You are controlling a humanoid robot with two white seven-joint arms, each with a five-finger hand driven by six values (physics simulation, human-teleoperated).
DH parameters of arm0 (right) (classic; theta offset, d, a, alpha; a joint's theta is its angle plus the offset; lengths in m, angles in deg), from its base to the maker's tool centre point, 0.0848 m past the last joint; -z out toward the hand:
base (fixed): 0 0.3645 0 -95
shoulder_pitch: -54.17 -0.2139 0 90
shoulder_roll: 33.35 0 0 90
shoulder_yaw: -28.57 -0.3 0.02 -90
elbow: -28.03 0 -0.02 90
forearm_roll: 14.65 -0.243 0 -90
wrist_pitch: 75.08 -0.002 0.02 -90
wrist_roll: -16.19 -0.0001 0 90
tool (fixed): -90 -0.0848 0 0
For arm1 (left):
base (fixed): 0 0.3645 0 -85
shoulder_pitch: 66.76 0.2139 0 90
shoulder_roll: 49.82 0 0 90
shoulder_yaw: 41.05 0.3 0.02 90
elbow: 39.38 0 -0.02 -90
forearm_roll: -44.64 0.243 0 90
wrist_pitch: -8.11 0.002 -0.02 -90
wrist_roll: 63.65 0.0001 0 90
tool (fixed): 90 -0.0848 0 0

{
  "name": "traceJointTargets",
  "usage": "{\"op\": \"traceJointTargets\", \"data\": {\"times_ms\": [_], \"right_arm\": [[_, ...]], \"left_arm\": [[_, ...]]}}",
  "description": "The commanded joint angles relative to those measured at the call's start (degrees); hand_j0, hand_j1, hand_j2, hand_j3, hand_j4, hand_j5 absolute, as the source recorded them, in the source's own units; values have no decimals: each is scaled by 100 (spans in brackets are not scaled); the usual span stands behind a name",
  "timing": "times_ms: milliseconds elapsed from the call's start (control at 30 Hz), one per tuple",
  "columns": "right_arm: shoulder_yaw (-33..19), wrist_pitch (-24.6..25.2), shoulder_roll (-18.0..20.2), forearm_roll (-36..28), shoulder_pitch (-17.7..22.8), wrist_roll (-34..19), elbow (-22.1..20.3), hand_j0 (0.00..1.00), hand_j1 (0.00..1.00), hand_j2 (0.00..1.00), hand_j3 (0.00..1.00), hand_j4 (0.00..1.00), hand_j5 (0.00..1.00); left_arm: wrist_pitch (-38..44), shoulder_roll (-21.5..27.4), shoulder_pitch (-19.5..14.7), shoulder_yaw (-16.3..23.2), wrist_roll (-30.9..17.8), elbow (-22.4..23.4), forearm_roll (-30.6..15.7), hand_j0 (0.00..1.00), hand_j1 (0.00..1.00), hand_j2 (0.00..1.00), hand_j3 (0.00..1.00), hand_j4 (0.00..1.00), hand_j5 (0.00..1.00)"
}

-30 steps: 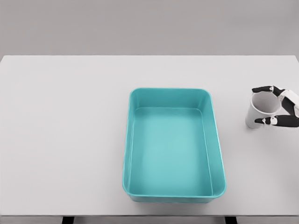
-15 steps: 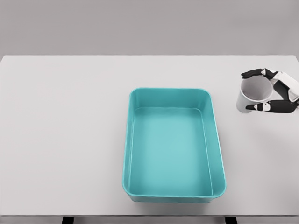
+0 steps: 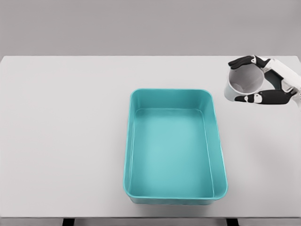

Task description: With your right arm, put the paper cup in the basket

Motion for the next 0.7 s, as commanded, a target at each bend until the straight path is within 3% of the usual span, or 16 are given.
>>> {"op": "traceJointTargets", "data": {"times_ms": [0,300,467,567,667], "right_arm": [[29,7,-7,-19,-9,3,-186,64,64,64,64,64,64],[222,7,-183,7,-88,3,-511,67,67,67,67,67,67],[653,7,-499,683,-597,3,-511,67,67,67,67,67,67],[793,7,-622,1193,-694,3,-511,67,67,67,67,67,67],[1039,7,-745,2142,-923,-5,-502,74,74,74,74,74,74]], "left_arm": [[0,0,0,-8,-1,1,-1,100,100,100,100,100,100],[0,0,0,-8,-1,1,-1,100,100,100,100,100,100],[0,0,0,-8,-1,1,-1,100,100,100,100,100,100],[0,0,0,1,-1,1,-1,100,100,100,100,100,100],[0,0,0,-8,-1,-8,-1,100,100,100,100,100,100]]}}
